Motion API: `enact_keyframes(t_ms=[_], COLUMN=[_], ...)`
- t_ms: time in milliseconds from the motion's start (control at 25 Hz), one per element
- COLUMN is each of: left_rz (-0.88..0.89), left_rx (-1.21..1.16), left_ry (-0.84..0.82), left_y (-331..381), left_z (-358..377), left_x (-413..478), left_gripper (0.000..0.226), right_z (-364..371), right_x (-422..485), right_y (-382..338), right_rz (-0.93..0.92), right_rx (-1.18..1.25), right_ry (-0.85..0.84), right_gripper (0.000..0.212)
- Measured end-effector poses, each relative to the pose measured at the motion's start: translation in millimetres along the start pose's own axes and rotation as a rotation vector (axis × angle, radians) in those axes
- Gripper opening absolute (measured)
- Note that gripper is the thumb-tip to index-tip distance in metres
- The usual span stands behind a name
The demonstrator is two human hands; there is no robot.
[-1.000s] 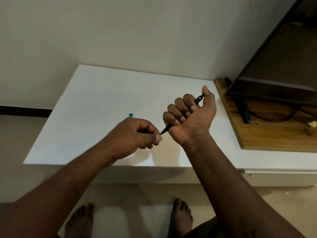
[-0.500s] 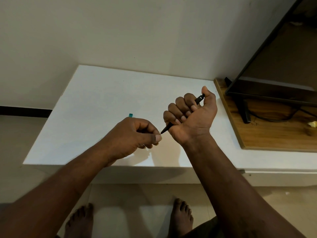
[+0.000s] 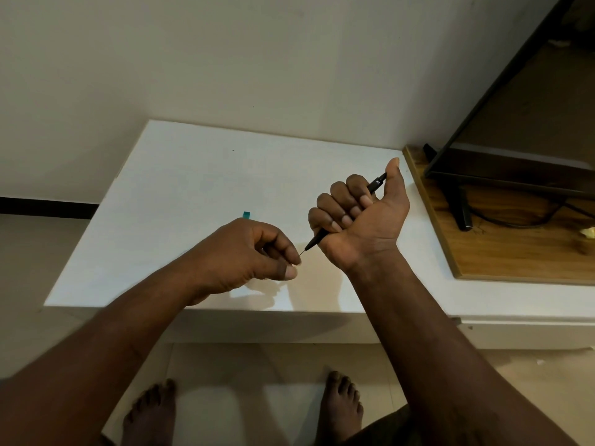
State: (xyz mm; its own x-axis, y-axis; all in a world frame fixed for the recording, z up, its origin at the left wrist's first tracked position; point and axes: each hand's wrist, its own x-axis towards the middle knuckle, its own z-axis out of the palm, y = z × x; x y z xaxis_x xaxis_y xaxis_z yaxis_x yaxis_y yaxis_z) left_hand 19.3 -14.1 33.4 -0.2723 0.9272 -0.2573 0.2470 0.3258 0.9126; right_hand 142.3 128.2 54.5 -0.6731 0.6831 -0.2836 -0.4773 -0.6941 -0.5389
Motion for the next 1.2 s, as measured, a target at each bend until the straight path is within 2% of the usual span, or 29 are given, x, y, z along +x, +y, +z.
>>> enact_keyframes(t_ms=[80,200,240,400,640,1200], left_rz=[0.043,0.14,0.168,0.248,0.225,0.231], left_rx=[0.126,0.524,0.593,0.645,0.723,0.719], left_ry=[0.046,0.145,0.156,0.163,0.136,0.142], left_y=[-0.1,-0.8,-0.2,3.3,3.5,2.1], left_z=[0.6,1.8,1.9,-0.2,-0.4,-0.2], left_x=[-1.3,-3.6,-4.3,-5.2,-3.7,-3.2], left_gripper=[0.013,0.033,0.039,0.056,0.06,0.065], right_z=[0.2,0.0,0.0,0.4,-0.3,-2.4], right_x=[0.0,0.1,0.2,0.7,1.5,3.5], right_y=[-0.9,-2.1,-2.1,-1.4,-0.9,-1.0], right_rz=[0.0,0.003,0.005,0.019,0.028,0.018], right_rx=[0.001,0.005,0.005,0.0,-0.004,-0.015], right_ry=[-0.001,-0.002,-0.002,0.008,0.003,-0.001], right_gripper=[0.067,0.067,0.068,0.068,0.067,0.058])
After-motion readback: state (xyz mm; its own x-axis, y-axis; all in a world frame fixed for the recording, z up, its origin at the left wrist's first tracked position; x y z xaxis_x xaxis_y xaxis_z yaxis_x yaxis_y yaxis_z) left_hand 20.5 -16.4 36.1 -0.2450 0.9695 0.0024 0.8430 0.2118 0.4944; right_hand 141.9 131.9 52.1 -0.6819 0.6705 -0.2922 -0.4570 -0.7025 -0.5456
